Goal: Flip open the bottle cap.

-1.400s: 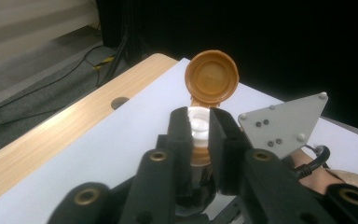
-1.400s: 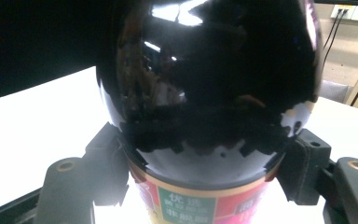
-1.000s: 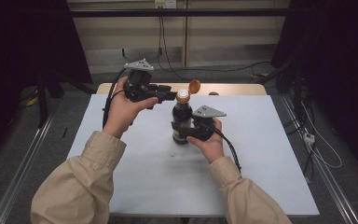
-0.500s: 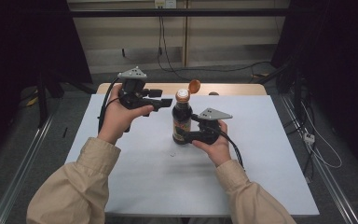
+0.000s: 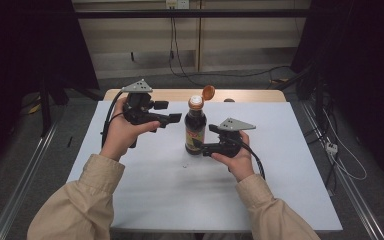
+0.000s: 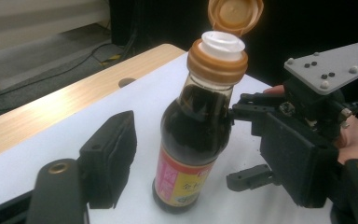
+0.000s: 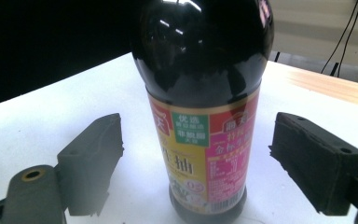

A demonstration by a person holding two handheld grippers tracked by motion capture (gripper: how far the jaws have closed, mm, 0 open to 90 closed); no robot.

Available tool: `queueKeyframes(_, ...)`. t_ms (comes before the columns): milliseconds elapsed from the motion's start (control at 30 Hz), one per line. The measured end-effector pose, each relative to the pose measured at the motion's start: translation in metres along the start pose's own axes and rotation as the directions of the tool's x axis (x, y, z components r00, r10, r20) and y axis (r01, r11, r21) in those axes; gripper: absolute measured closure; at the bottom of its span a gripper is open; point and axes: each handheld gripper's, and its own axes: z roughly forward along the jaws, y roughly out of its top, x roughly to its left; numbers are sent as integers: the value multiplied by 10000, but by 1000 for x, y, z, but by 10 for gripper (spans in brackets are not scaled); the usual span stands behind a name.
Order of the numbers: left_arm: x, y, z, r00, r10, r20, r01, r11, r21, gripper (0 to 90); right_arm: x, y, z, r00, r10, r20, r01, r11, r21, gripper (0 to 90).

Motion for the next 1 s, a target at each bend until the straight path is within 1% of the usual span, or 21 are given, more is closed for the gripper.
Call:
queueKeyframes(133, -1, -7, -2, 10000, -35, 39, 36, 9999, -103, 252, 1, -1, -2, 9999, -62, -103, 62, 10000, -4, 166)
queueKeyframes(200, -1, -10, -3, 10000, 8, -6, -8, 10000, 10, 247, 1, -2, -3, 9999, -90, -147, 90, 10000, -16, 166)
queueKeyframes(267, -2, -13, -4, 10000, -6, 45, 6, 10000, 4, 246, 2, -2, -4, 9997, -134, -213, 134, 9999, 27, 165)
queueKeyframes(333, -2, -15, -6, 10000, 23, 2, -23, 10000, 0, 240, 3, -3, -5, 9995, -221, -234, 222, 9997, 65, 165)
queueKeyframes(367, -2, -17, -6, 9999, 101, -6, -101, 9999, 21, 236, 3, -3, -6, 9993, -267, -251, 268, 9996, 67, 165)
queueKeyframes(400, -3, -18, -7, 9999, 112, 23, -111, 9999, -41, 230, 3, -3, -7, 9992, -253, -303, 255, 9996, 74, 165)
queueKeyframes(467, -3, -22, -8, 9999, 169, -28, -169, 9999, -16, 221, 4, -3, -10, 9990, -266, -363, 270, 9996, 101, 164)
queueKeyframes(533, -4, -26, -8, 9998, 184, -35, -184, 9998, -24, 214, 5, -4, -13, 9987, -277, -425, 279, 9996, 45, 165)
queueKeyframes(700, -2, -35, -11, 9997, 227, -49, -226, 9997, 77, 202, 6, -7, -22, 9982, -333, -503, 339, 9994, 113, 165)
queueKeyframes(800, 0, -42, -12, 9998, 162, -67, -162, 9999, 46, 198, 4, -9, -25, 9982, -275, -540, 279, 9996, 61, 165)
queueKeyframes(1000, 3, -57, -14, 10000, 38, -54, -38, 10000, 61, 206, 2, -16, -29, 9984, -203, -524, 212, 9996, 178, 165)
